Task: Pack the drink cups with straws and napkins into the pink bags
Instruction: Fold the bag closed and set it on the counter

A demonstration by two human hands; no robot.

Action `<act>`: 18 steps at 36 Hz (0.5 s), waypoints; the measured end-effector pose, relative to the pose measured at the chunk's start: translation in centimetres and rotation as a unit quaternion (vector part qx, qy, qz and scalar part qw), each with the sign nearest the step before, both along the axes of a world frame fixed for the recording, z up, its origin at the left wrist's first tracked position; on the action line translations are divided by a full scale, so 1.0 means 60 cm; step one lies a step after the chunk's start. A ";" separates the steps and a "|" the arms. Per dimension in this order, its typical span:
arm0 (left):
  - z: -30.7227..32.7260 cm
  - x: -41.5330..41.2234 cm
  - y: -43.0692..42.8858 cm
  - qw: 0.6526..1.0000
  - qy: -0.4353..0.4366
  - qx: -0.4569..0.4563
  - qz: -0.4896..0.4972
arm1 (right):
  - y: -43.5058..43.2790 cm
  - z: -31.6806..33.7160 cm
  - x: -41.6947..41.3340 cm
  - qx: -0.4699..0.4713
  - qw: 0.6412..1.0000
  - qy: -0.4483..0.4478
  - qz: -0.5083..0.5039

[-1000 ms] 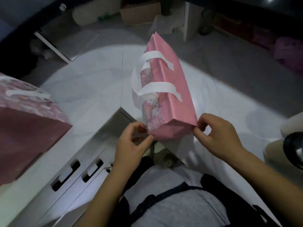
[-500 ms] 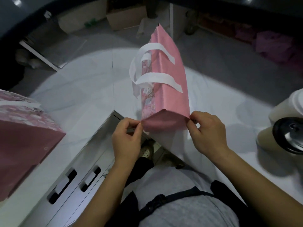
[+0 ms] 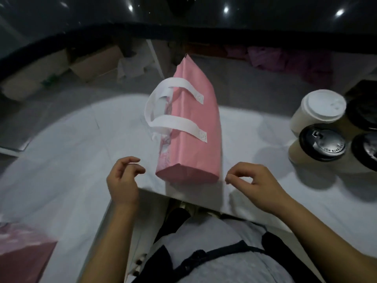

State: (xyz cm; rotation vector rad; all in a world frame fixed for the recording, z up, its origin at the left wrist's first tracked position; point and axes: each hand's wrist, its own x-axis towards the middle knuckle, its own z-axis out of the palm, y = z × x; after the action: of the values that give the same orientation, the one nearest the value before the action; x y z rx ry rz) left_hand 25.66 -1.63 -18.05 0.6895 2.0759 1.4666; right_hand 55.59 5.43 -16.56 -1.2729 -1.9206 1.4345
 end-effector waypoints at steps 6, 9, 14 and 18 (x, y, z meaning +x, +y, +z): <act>-0.011 -0.036 0.077 0.984 -0.110 -0.114 -0.085 | 0.035 -0.004 -0.010 -0.044 0.979 0.090 -0.179; -0.013 -0.023 0.108 0.958 -0.195 -0.127 -0.164 | 0.059 -0.006 -0.042 -0.100 0.972 0.094 -0.189; -0.010 -0.004 0.126 0.922 -0.278 -0.118 -0.241 | 0.079 -0.009 -0.105 -0.167 0.957 0.110 -0.209; -0.017 -0.011 0.130 0.908 -0.306 -0.141 -0.248 | 0.072 -0.014 -0.142 -0.187 0.941 0.140 -0.246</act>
State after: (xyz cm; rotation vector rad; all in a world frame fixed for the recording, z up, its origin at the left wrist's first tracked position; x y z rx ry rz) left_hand 25.02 6.19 -19.09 0.4999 1.4401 0.9095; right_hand 47.10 9.75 -17.42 -1.4817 -1.0718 1.6346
